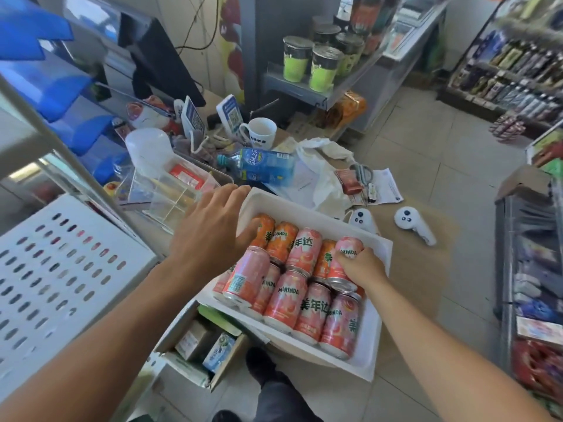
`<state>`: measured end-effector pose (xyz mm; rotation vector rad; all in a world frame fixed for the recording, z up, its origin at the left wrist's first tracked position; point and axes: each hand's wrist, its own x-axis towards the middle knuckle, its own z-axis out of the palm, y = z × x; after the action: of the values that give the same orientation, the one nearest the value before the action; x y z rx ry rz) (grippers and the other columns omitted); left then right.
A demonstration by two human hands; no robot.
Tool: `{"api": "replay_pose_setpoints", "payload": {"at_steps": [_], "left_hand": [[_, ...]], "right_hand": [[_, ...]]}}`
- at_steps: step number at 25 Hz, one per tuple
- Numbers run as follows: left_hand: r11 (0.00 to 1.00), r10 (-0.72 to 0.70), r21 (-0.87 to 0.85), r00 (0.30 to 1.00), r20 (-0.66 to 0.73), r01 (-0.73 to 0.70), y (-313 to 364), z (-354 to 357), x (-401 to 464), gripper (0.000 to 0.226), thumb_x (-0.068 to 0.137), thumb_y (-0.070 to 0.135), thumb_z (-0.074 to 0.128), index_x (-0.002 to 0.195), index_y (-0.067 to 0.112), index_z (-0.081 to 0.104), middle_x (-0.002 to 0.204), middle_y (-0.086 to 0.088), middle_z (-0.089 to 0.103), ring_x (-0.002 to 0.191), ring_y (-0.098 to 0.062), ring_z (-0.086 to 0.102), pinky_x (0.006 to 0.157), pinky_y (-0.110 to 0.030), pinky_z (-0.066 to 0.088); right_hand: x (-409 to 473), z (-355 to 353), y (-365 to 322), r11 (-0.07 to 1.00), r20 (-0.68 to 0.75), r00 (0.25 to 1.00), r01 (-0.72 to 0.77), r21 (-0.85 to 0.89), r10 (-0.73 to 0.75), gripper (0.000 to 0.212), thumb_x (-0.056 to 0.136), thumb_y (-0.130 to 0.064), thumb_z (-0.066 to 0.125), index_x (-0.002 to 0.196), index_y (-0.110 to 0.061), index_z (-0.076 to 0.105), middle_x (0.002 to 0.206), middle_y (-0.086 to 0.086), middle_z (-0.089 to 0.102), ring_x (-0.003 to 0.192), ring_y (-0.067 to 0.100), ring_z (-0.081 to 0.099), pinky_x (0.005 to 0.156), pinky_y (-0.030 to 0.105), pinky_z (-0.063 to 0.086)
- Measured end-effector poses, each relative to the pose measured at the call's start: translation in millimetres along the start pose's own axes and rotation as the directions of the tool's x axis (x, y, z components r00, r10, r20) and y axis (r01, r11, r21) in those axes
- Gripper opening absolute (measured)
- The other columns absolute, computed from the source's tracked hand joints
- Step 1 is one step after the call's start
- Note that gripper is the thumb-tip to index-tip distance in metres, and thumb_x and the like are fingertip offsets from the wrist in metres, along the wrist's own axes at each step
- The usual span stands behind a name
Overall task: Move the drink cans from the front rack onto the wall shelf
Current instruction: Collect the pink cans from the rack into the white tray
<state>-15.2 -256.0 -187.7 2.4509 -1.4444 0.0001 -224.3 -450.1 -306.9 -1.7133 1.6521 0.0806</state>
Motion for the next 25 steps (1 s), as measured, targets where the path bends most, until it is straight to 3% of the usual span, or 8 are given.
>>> {"api": "replay_pose_setpoints", "payload": {"at_steps": [4, 8, 10, 12, 15, 19, 25], "left_hand": [[0.999, -0.043, 0.015, 0.999, -0.018, 0.044, -11.8, -7.7, -9.8, 0.06, 0.094, 0.053, 0.048, 0.144, 0.022, 0.038, 0.146, -0.003, 0.046, 0.133, -0.027, 0.043, 0.101, -0.046, 0.044], [0.995, -0.097, 0.017, 0.991, -0.087, 0.099, -22.2, -27.6, -20.2, 0.057, 0.094, 0.051, 0.048, 0.143, 0.022, 0.039, 0.145, -0.004, 0.047, 0.132, -0.027, 0.044, 0.096, -0.045, 0.046], [0.989, -0.138, 0.032, 0.982, -0.131, 0.143, -32.1, -43.6, -29.0, 0.057, 0.094, 0.049, 0.049, 0.142, 0.021, 0.04, 0.144, -0.005, 0.048, 0.13, -0.028, 0.046, 0.094, -0.046, 0.048], [0.977, -0.184, 0.067, 0.964, -0.193, 0.2, -46.9, -64.3, -41.8, 0.057, 0.094, 0.049, 0.05, 0.141, 0.02, 0.041, 0.141, -0.006, 0.051, 0.126, -0.03, 0.049, 0.093, -0.046, 0.048], [0.952, -0.263, 0.075, 0.918, -0.296, 0.297, -72.6, -96.5, -66.1, 0.057, 0.092, 0.047, 0.051, 0.141, 0.019, 0.044, 0.137, -0.007, 0.054, 0.123, -0.033, 0.051, 0.094, -0.047, 0.046], [0.873, -0.407, 0.084, 0.813, -0.415, 0.48, -102.3, -139.8, -110.4, 0.057, 0.092, 0.048, 0.049, 0.143, 0.025, 0.042, 0.139, -0.002, 0.053, 0.125, -0.03, 0.049, 0.091, -0.045, 0.046], [0.704, -0.554, 0.107, 0.636, -0.537, 0.702, -133.1, -185.3, -185.5, 0.064, 0.087, 0.056, 0.034, 0.141, 0.023, 0.044, 0.139, -0.002, 0.053, 0.12, -0.03, 0.052, 0.092, -0.044, 0.046]], "right_hand": [[-23.8, -7.2, -23.7, 0.956, -0.058, 0.983, 0.158, -0.248, -0.177, 0.081, 0.089, -0.052, 0.06, 0.146, -0.003, 0.031, 0.143, 0.024, 0.042, 0.132, 0.041, 0.039, 0.107, 0.043, 0.037], [-71.5, -4.3, -78.8, 0.804, -0.05, 0.858, 0.456, -0.382, -0.511, 0.071, 0.092, -0.049, 0.051, 0.149, -0.013, 0.028, 0.145, 0.014, 0.037, 0.133, 0.035, 0.033, 0.105, 0.049, 0.037], [-100.7, 1.0, -113.8, 0.666, 0.0, 0.735, 0.613, -0.425, -0.678, 0.068, 0.094, -0.049, 0.05, 0.15, -0.015, 0.028, 0.145, 0.01, 0.039, 0.132, 0.031, 0.035, 0.105, 0.045, 0.036], [-133.2, 8.6, -150.9, 0.486, 0.047, 0.563, 0.749, -0.45, -0.825, 0.067, 0.096, -0.049, 0.048, 0.151, -0.016, 0.028, 0.147, 0.007, 0.039, 0.133, 0.027, 0.037, 0.103, 0.04, 0.037], [-176.4, 23.7, -200.8, 0.239, 0.114, 0.313, 0.874, -0.423, -0.943, 0.063, 0.097, -0.05, 0.046, 0.15, -0.019, 0.031, 0.144, 0.006, 0.042, 0.129, 0.029, 0.042, 0.098, 0.043, 0.041], [-231.4, 52.4, -255.3, -0.056, 0.175, 0.007, 0.934, -0.353, -0.985, 0.063, 0.096, -0.054, 0.045, 0.148, -0.02, 0.036, 0.143, 0.009, 0.046, 0.127, 0.031, 0.047, 0.098, 0.046, 0.044], [-316.0, 85.6, -319.9, -0.38, 0.221, -0.337, 0.905, -0.192, -0.915, 0.067, 0.093, -0.048, 0.054, 0.149, -0.02, 0.034, 0.146, 0.006, 0.044, 0.13, 0.029, 0.045, 0.096, 0.044, 0.045]]}}
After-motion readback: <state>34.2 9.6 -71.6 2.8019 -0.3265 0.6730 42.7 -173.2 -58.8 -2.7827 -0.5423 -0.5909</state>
